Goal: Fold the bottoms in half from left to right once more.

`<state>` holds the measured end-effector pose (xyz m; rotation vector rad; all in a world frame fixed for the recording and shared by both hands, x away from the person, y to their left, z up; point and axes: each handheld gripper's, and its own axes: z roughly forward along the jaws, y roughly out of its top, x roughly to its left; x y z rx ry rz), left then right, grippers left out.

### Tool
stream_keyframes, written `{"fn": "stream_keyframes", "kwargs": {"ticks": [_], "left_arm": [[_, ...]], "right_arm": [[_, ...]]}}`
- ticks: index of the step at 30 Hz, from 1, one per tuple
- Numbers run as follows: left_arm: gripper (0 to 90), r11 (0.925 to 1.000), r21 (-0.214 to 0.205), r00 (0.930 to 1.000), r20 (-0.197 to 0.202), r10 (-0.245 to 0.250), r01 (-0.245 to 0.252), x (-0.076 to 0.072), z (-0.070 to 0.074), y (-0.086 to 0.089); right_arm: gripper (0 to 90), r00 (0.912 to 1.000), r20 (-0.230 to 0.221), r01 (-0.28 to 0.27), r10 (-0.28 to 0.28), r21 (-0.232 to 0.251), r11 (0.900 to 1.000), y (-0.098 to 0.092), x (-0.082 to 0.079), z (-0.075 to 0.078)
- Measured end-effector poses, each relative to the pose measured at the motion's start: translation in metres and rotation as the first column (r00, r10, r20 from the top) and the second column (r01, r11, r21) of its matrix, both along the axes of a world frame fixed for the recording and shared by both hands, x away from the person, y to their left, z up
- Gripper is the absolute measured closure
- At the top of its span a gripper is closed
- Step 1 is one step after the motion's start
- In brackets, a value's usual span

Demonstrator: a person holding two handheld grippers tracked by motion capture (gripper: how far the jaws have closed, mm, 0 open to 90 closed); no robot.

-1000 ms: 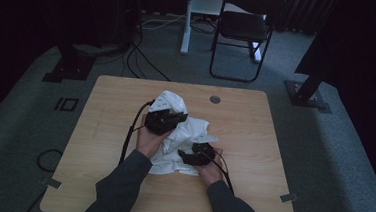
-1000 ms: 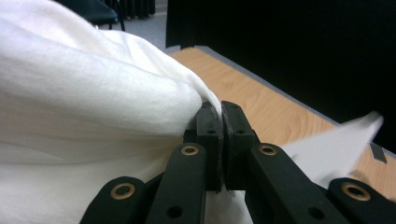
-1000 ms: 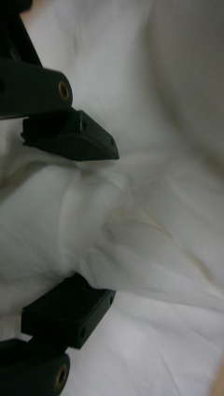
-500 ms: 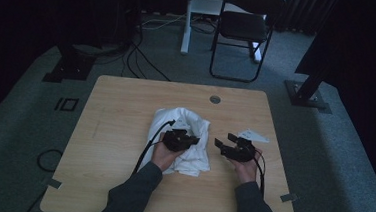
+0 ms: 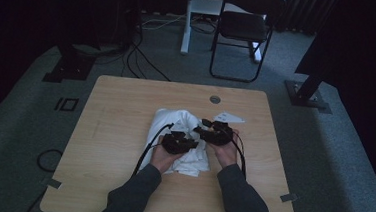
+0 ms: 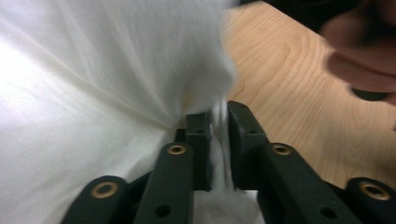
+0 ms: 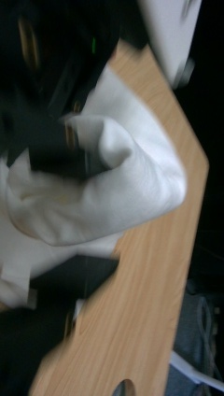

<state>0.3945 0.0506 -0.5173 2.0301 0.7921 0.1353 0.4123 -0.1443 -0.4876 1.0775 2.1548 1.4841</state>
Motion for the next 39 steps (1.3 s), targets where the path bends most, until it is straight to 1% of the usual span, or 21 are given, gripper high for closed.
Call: {"fn": "stream_keyframes", "kwargs": {"ticks": [2,4,6,7,8,9,10,11,12,13,14,15,16,18,19,21,24,25,32,35,39], "left_arm": [[69.0,0.9999,-0.006,0.9998,0.014,0.015,-0.015,-0.003,0.007,0.003],[59.7,0.9995,-0.022,0.9977,0.063,0.023,-0.022,-0.011,0.019,0.009],[58.2,0.9982,-0.049,0.9921,0.119,0.041,-0.035,-0.017,0.037,0.020],[58.2,0.9982,-0.049,0.9921,0.119,0.041,-0.035,-0.017,0.037,0.020],[57.7,0.9923,-0.081,0.9743,0.198,0.108,-0.093,-0.020,0.061,0.043],[58.1,0.9923,-0.081,0.9743,0.198,0.108,-0.093,-0.020,0.061,0.043],[61.0,0.9825,-0.065,0.9562,0.227,0.185,-0.174,-0.015,0.072,0.062],[63.4,0.9760,-0.045,0.9479,0.233,0.218,-0.213,-0.010,0.073,0.070],[67.9,0.9760,-0.045,0.9479,0.233,0.218,-0.213,-0.010,0.073,0.070],[72.2,0.9684,-0.016,0.9406,0.235,0.245,-0.249,-0.004,0.072,0.078],[74.7,0.9645,0.000,0.9389,0.229,0.257,-0.264,0.000,0.070,0.083],[76.0,0.9598,0.009,0.9397,0.207,0.273,-0.281,0.005,0.065,0.087],[76.7,0.9595,0.019,0.9446,0.182,0.273,-0.281,0.008,0.059,0.090],[76.7,0.9636,0.050,0.9550,0.155,0.253,-0.263,0.011,0.047,0.089],[76.7,0.9685,0.061,0.9639,0.130,0.232,-0.241,0.012,0.035,0.086],[74.3,0.9700,0.058,0.9667,0.115,0.228,-0.236,0.013,0.028,0.084],[71.0,0.9707,0.057,0.9682,0.106,0.226,-0.233,0.013,0.024,0.080],[71.0,0.9694,0.086,0.9684,0.119,0.219,-0.230,0.013,0.022,0.076],[70.5,0.9613,0.151,0.9680,0.136,0.211,-0.230,0.010,0.004,0.064],[70.9,0.9574,0.161,0.9660,0.138,0.218,-0.240,0.008,-0.001,0.062],[71.0,0.9512,0.180,0.9628,0.150,0.225,-0.250,0.007,-0.003,0.059]], "right_arm": [[80.5,0.9997,-0.019,0.014,-0.014,-0.030,0.9995,0.001,0.008,-0.003],[84.8,0.9981,-0.046,0.039,-0.041,-0.043,0.9983,-0.004,0.017,-0.008],[84.9,0.9975,-0.051,0.047,-0.049,-0.053,0.9975,-0.006,0.019,-0.009],[84.9,0.9975,-0.051,0.047,-0.049,-0.053,0.9975,-0.006,0.019,-0.009],[85.0,0.9952,-0.074,0.061,-0.065,-0.058,0.9965,-0.012,0.024,-0.014],[85.0,0.9952,-0.074,0.061,-0.065,-0.058,0.9965,-0.012,0.024,-0.014],[84.8,0.9942,-0.081,0.066,-0.071,-0.063,0.9958,-0.014,0.026,-0.016],[84.8,0.9938,-0.084,0.068,-0.073,-0.063,0.9957,-0.014,0.027,-0.017],[84.8,0.9938,-0.084,0.068,-0.073,-0.063,0.9957,-0.014,0.027,-0.017],[84.7,0.9931,-0.088,0.071,-0.077,-0.067,0.9952,-0.015,0.029,-0.019],[84.6,0.9929,-0.090,0.072,-0.077,-0.066,0.9952,-0.015,0.029,-0.019],[84.6,0.9929,-0.090,0.072,-0.077,-0.066,0.9952,-0.015,0.029,-0.019],[84.6,0.9924,-0.095,0.072,-0.078,-0.068,0.9951,-0.014,0.031,-0.021],[84.5,0.9923,-0.097,0.071,-0.077,-0.070,0.9950,-0.014,0.032,-0.022],[84.5,0.9921,-0.099,0.069,-0.077,-0.074,0.9948,-0.014,0.032,-0.023],[84.3,0.9910,-0.107,0.072,-0.081,-0.078,0.9943,-0.014,0.033,-0.025],[84.3,0.9905,-0.110,0.074,-0.083,-0.080,0.9940,-0.015,0.033,-0.026],[84.2,0.9903,-0.111,0.076,-0.085,-0.082,0.9937,-0.015,0.032,-0.027],[82.5,0.9881,-0.119,0.086,-0.097,-0.098,0.9915,-0.022,0.032,-0.032],[72.6,0.9848,-0.123,0.107,-0.122,-0.123,0.9866,-0.026,0.030,-0.030],[58.5,0.9864,-0.091,0.125,-0.137,-0.127,0.9840,-0.033,0.022,-0.016]]}}
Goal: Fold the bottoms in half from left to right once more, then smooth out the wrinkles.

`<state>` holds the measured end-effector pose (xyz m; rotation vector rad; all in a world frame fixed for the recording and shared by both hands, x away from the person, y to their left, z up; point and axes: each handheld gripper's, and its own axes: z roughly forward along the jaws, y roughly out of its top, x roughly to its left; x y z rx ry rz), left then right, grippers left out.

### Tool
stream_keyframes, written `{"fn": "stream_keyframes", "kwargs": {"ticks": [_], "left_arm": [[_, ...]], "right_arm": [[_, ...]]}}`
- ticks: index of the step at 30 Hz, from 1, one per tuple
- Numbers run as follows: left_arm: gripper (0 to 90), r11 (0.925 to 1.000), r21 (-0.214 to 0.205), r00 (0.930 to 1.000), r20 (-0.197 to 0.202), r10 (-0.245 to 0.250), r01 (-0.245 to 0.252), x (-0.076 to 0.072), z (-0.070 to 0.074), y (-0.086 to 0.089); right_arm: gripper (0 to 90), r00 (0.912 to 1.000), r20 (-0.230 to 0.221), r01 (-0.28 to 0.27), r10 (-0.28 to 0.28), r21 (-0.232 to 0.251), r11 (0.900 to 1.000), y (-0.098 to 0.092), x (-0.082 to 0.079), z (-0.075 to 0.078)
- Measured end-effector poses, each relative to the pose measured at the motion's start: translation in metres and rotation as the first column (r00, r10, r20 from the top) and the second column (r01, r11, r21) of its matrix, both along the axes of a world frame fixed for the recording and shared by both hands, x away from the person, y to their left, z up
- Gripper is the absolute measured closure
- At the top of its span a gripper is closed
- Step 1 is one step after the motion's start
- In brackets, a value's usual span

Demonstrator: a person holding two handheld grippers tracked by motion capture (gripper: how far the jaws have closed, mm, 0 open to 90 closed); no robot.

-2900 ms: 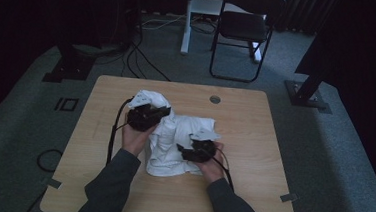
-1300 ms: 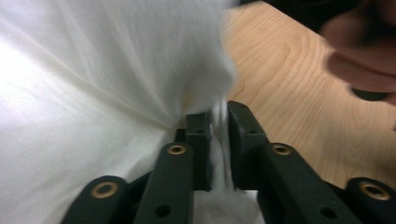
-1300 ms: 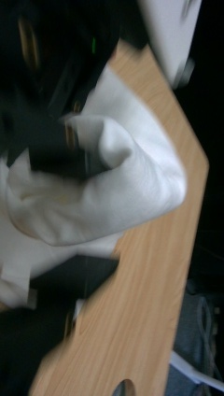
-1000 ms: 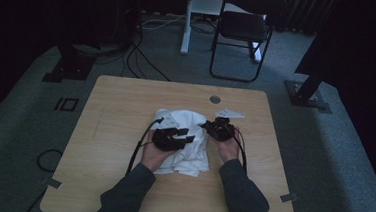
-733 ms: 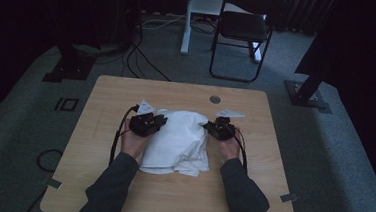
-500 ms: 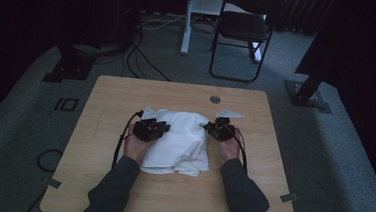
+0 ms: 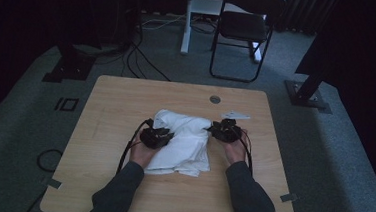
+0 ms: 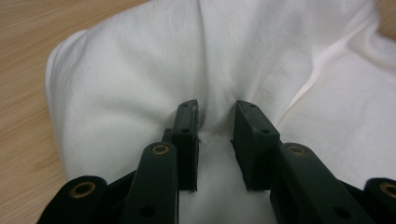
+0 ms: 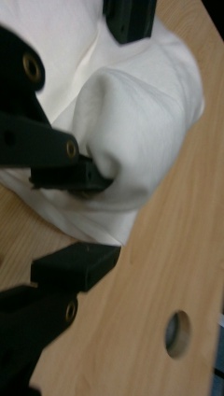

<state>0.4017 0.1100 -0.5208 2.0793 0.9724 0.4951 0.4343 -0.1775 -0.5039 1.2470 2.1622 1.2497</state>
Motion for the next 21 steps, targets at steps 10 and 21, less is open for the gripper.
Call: {"fn": "stream_keyframes", "kwargs": {"ticks": [10,21], "left_arm": [[71.1,0.9997,-0.017,0.9998,-0.002,0.017,-0.018,0.000,-0.003,0.001],[70.8,0.9991,0.014,0.9984,0.039,0.040,-0.041,-0.005,-0.006,-0.006]], "right_arm": [[45.9,0.9928,0.113,0.036,-0.039,0.033,0.9988,-0.008,-0.033,0.033],[43.5,0.9982,0.018,-0.058,0.058,0.002,0.9983,0.030,-0.041,0.006]]}}
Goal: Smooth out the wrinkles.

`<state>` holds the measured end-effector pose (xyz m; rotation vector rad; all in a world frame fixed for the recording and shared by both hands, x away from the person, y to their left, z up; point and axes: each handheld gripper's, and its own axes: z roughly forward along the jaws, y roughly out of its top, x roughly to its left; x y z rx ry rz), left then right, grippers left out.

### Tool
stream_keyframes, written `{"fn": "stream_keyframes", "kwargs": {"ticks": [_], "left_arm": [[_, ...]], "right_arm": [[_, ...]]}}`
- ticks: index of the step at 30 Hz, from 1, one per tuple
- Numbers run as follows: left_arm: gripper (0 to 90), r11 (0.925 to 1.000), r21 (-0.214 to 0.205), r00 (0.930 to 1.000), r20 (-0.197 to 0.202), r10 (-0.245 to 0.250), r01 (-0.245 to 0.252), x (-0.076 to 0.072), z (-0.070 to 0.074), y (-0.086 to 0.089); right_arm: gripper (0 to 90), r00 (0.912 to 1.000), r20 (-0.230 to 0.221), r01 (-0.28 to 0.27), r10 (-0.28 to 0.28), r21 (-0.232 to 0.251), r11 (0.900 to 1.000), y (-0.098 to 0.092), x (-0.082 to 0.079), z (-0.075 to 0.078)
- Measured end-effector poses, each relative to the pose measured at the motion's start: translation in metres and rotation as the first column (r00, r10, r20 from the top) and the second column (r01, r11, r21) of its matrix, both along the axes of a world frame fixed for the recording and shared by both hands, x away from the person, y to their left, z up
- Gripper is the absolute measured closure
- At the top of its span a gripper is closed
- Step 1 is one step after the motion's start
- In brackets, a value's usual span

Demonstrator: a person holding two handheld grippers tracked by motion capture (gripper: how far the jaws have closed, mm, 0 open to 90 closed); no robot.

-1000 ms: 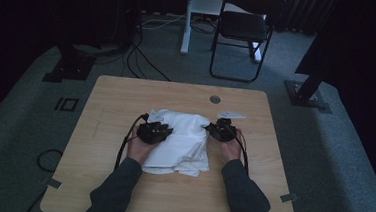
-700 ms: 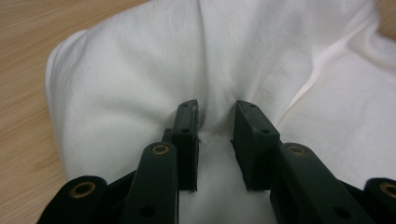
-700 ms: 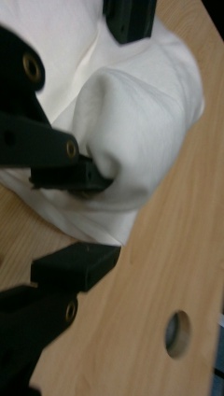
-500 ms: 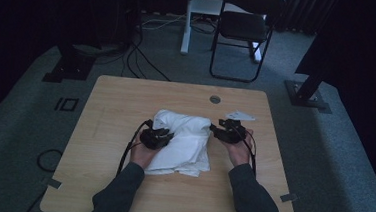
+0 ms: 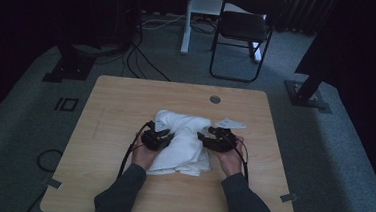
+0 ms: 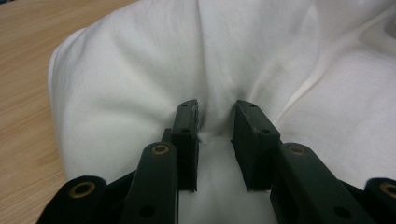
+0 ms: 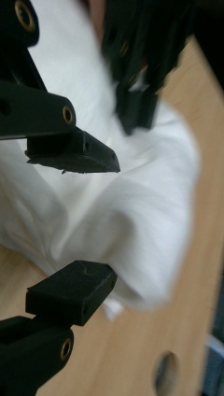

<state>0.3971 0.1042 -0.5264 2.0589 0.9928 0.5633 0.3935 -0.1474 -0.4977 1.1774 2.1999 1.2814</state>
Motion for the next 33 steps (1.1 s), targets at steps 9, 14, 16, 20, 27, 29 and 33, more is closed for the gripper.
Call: {"fn": "stream_keyframes", "kwargs": {"ticks": [9,14,16,20,27,29,33], "left_arm": [[69.0,0.9994,-0.029,0.9996,0.023,-0.017,0.017,-0.002,0.000,0.000],[68.1,0.9999,-0.015,0.9997,0.024,-0.003,0.003,-0.002,0.000,-0.002],[67.8,0.9999,-0.012,0.9997,0.024,-0.003,0.003,-0.002,0.000,-0.002],[66.3,0.9998,-0.016,0.9998,0.019,-0.006,0.007,-0.001,0.003,-0.003],[57.9,0.9982,-0.052,0.9979,0.060,-0.027,0.030,-0.019,0.024,-0.003],[57.3,0.9939,-0.070,0.9937,0.078,-0.080,0.085,-0.032,0.030,-0.005],[57.2,0.9826,-0.084,0.9852,0.057,-0.162,0.166,-0.059,0.022,-0.012]], "right_arm": [[87.1,0.9960,-0.040,0.082,-0.079,0.059,0.9949,-0.014,0.025,0.010],[62.5,0.9822,-0.056,0.179,-0.179,-0.010,0.9838,-0.021,0.020,0.006],[53.8,0.9880,-0.044,0.150,-0.148,0.034,0.9881,-0.025,0.010,0.004],[50.5,0.9929,0.056,0.103,-0.105,0.033,0.9941,-0.021,-0.010,0.010],[52.4,0.9844,0.157,-0.074,0.078,-0.034,0.9967,0.018,-0.006,0.015],[54.2,0.9961,0.080,-0.031,0.036,-0.061,0.9976,0.021,0.015,0.001],[54.3,0.9996,-0.028,-0.003,0.000,-0.090,0.9960,0.018,0.030,-0.022]]}}
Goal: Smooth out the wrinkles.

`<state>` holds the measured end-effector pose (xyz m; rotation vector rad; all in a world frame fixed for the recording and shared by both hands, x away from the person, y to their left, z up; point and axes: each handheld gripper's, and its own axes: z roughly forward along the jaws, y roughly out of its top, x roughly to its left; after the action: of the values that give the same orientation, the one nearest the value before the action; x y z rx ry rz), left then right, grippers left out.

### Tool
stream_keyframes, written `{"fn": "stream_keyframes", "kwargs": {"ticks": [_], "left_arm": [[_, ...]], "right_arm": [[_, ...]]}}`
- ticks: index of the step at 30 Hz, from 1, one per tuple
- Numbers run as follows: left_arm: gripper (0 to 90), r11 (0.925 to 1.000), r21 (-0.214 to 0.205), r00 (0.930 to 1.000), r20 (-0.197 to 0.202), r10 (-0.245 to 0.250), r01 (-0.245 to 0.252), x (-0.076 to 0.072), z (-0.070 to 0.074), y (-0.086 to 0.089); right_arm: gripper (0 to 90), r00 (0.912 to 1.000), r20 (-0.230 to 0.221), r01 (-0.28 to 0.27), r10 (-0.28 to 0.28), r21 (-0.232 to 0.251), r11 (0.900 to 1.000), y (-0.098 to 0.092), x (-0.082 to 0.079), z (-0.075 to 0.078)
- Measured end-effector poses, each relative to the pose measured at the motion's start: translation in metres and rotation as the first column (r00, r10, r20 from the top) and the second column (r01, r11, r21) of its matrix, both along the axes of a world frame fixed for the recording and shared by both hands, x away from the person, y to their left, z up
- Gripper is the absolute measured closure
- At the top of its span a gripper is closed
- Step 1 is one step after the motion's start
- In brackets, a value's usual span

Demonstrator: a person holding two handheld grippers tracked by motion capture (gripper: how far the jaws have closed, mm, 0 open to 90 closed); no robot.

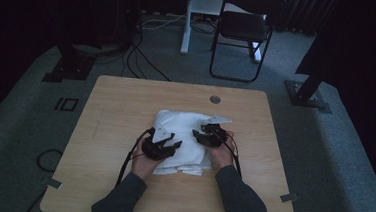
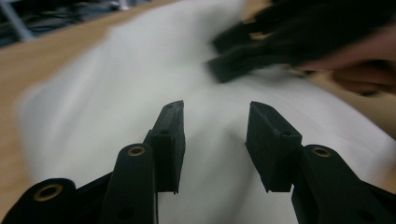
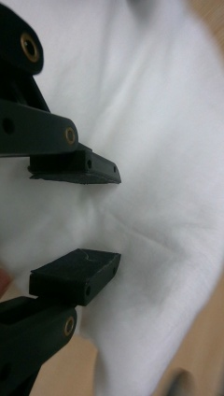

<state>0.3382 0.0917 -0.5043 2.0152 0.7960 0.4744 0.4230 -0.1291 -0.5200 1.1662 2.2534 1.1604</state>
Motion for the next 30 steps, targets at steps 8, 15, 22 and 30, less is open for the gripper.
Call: {"fn": "stream_keyframes", "kwargs": {"ticks": [8,15,22,30], "left_arm": [[57.2,0.9991,0.042,1.0000,0.000,0.009,-0.009,-0.009,-0.028,-0.012],[56.3,0.9958,0.065,0.9979,0.009,0.064,-0.064,0.023,-0.029,-0.019],[47.1,0.9964,0.019,0.9966,0.002,0.082,-0.082,0.037,-0.019,-0.021],[40.7,0.9947,-0.046,0.9935,0.063,0.095,-0.092,0.010,0.009,0.005]], "right_arm": [[53.9,0.9972,-0.070,0.028,-0.027,0.015,0.9995,-0.004,0.004,-0.019],[52.5,0.9958,-0.047,0.078,-0.078,-0.003,0.9969,0.003,0.028,-0.019],[38.8,0.9944,-0.012,0.105,-0.105,0.091,0.9902,-0.013,0.033,0.002],[31.7,0.9928,0.060,0.094,-0.104,0.150,0.9843,-0.055,-0.010,0.027]]}}
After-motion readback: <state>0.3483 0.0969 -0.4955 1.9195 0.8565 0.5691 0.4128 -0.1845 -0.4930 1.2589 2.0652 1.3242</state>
